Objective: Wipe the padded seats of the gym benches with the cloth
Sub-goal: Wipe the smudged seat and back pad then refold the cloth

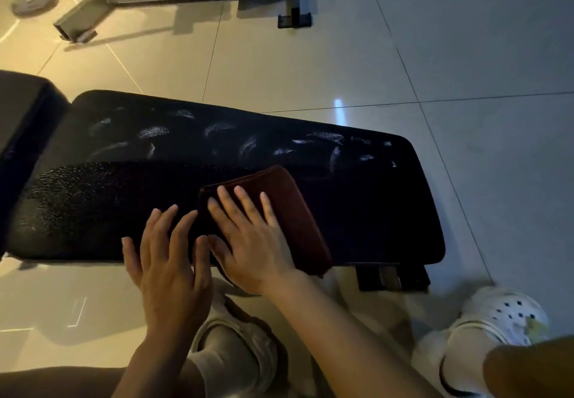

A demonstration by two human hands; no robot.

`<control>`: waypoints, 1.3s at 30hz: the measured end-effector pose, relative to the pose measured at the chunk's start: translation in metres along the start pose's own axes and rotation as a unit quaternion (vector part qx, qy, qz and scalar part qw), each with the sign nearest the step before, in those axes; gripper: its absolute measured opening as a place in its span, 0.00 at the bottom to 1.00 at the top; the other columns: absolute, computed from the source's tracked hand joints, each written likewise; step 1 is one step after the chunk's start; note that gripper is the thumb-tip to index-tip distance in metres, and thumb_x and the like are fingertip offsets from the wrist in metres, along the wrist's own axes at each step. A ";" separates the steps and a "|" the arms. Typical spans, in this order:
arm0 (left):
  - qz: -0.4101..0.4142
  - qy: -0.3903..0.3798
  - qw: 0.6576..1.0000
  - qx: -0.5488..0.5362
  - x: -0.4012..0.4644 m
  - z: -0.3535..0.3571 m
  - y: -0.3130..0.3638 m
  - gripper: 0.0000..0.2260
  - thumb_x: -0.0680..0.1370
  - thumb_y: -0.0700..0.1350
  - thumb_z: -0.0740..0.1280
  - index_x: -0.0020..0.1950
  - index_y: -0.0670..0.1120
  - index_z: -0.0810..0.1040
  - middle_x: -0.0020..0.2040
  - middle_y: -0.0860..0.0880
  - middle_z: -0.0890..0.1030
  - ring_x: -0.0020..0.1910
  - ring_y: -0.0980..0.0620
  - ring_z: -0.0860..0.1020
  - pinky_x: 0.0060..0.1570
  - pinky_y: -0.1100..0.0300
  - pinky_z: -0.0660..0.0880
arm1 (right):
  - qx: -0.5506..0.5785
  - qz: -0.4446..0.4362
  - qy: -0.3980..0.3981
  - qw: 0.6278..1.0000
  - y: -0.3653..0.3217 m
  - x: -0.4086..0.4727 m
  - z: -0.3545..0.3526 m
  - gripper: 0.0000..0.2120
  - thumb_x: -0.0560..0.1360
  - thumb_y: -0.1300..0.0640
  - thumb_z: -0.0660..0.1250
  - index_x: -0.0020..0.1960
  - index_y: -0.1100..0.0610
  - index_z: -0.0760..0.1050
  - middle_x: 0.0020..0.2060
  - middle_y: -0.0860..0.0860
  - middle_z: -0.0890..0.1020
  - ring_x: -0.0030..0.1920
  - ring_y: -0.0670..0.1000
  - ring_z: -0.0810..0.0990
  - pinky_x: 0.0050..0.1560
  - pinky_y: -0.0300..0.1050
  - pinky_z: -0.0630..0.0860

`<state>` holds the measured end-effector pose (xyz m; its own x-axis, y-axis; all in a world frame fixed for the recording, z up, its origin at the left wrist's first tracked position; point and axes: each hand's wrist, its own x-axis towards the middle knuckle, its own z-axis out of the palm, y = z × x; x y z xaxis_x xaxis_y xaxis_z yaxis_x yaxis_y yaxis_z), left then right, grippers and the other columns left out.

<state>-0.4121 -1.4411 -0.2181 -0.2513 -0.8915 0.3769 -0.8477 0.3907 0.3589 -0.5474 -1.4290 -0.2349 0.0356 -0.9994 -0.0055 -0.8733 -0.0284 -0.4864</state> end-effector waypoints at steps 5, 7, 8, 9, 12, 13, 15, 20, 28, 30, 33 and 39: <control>0.023 -0.015 0.999 0.045 -0.008 0.004 -0.003 0.21 0.80 0.52 0.55 0.68 0.44 0.73 0.71 0.42 0.69 0.75 0.44 0.60 0.73 0.40 0.47 | 0.019 0.061 0.037 0.997 0.041 -0.014 -0.005 0.28 0.81 0.40 0.42 0.79 0.45 0.45 0.77 0.43 0.43 0.77 0.44 0.38 0.75 0.49 0.33; 0.060 -0.033 0.996 0.065 -0.010 0.012 0.004 0.20 0.79 0.52 0.55 0.68 0.45 0.72 0.71 0.41 0.69 0.75 0.44 0.60 0.73 0.39 0.47 | 0.007 0.129 0.049 0.990 0.072 -0.026 -0.007 0.29 0.79 0.36 0.38 0.77 0.43 0.41 0.76 0.42 0.41 0.76 0.44 0.37 0.75 0.48 0.33; 0.081 -0.044 0.993 0.072 -0.011 0.017 0.008 0.20 0.79 0.52 0.56 0.68 0.46 0.71 0.72 0.41 0.68 0.76 0.44 0.59 0.73 0.38 0.48 | -0.001 0.159 0.053 0.986 0.089 -0.034 -0.008 0.29 0.77 0.35 0.36 0.76 0.43 0.39 0.76 0.41 0.41 0.77 0.44 0.38 0.75 0.48 0.33; 0.098 -0.056 0.990 0.079 -0.011 0.023 0.012 0.20 0.79 0.53 0.56 0.69 0.47 0.70 0.72 0.42 0.67 0.76 0.44 0.59 0.73 0.38 0.48 | -0.009 0.189 0.059 0.980 0.108 -0.042 -0.011 0.30 0.76 0.35 0.34 0.76 0.43 0.39 0.76 0.42 0.41 0.77 0.44 0.38 0.75 0.47 0.34; 0.110 -0.084 0.984 0.110 -0.010 0.035 0.017 0.22 0.80 0.55 0.54 0.71 0.48 0.68 0.75 0.43 0.65 0.77 0.44 0.56 0.72 0.38 0.47 | -0.022 0.294 0.069 0.953 0.170 -0.070 -0.023 0.30 0.79 0.36 0.37 0.78 0.46 0.41 0.79 0.46 0.43 0.78 0.46 0.40 0.77 0.49 0.36; 0.106 -0.093 0.983 0.119 -0.009 0.037 0.017 0.23 0.80 0.57 0.53 0.73 0.49 0.67 0.76 0.43 0.63 0.77 0.44 0.55 0.72 0.39 0.45 | -0.019 0.328 0.070 0.942 0.190 -0.080 -0.028 0.30 0.80 0.37 0.39 0.79 0.47 0.42 0.79 0.47 0.44 0.78 0.48 0.41 0.77 0.50 0.38; 0.104 -0.113 0.981 0.121 -0.008 0.038 0.015 0.26 0.81 0.60 0.48 0.75 0.50 0.64 0.78 0.45 0.60 0.78 0.44 0.53 0.73 0.42 0.40 | -0.014 0.373 0.079 0.924 0.222 -0.094 -0.034 0.31 0.80 0.39 0.41 0.80 0.50 0.45 0.80 0.49 0.46 0.79 0.49 0.43 0.78 0.53 0.41; 0.124 -0.142 0.975 0.116 -0.006 0.036 0.012 0.28 0.81 0.63 0.44 0.76 0.51 0.60 0.79 0.46 0.57 0.78 0.45 0.50 0.72 0.46 0.35 | -0.017 0.399 0.085 0.913 0.229 -0.099 -0.030 0.28 0.83 0.43 0.43 0.80 0.52 0.45 0.80 0.51 0.47 0.79 0.51 0.43 0.78 0.53 0.42; 0.101 -0.142 0.983 0.060 -0.005 0.035 0.016 0.24 0.80 0.59 0.49 0.73 0.51 0.64 0.78 0.47 0.60 0.78 0.49 0.51 0.72 0.50 0.35 | 0.003 0.188 0.073 0.979 0.084 -0.067 0.004 0.28 0.80 0.41 0.35 0.77 0.50 0.41 0.77 0.47 0.44 0.77 0.48 0.38 0.75 0.50 0.34; 0.096 -0.136 0.985 0.048 -0.005 0.034 0.016 0.23 0.80 0.57 0.49 0.73 0.51 0.65 0.77 0.46 0.61 0.78 0.50 0.52 0.73 0.51 0.35 | -0.009 0.097 0.079 0.992 0.045 -0.055 0.014 0.28 0.81 0.44 0.42 0.78 0.53 0.48 0.78 0.49 0.49 0.78 0.51 0.43 0.76 0.53 0.39; 0.098 -0.132 0.986 0.038 -0.005 0.031 0.013 0.24 0.81 0.57 0.48 0.74 0.50 0.63 0.77 0.46 0.61 0.77 0.51 0.53 0.73 0.51 0.37 | -0.034 0.014 0.063 0.997 0.049 -0.056 0.017 0.30 0.81 0.42 0.49 0.79 0.53 0.49 0.78 0.50 0.48 0.78 0.51 0.43 0.76 0.51 0.36; 0.114 -0.141 0.982 0.046 -0.006 0.033 0.011 0.25 0.81 0.57 0.47 0.76 0.50 0.61 0.78 0.47 0.60 0.78 0.51 0.51 0.73 0.47 0.38 | -0.184 -0.012 0.043 0.982 0.155 -0.103 0.005 0.53 0.67 0.40 0.74 0.79 0.52 0.46 0.77 0.52 0.53 0.77 0.53 0.54 0.74 0.58 0.52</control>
<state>-0.4354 -1.4389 -0.2442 -0.5472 -0.8168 0.1826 -0.7901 0.5761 0.2094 -0.6835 -1.3301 -0.3142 0.0308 -0.9961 0.0832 -0.9898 -0.0420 -0.1360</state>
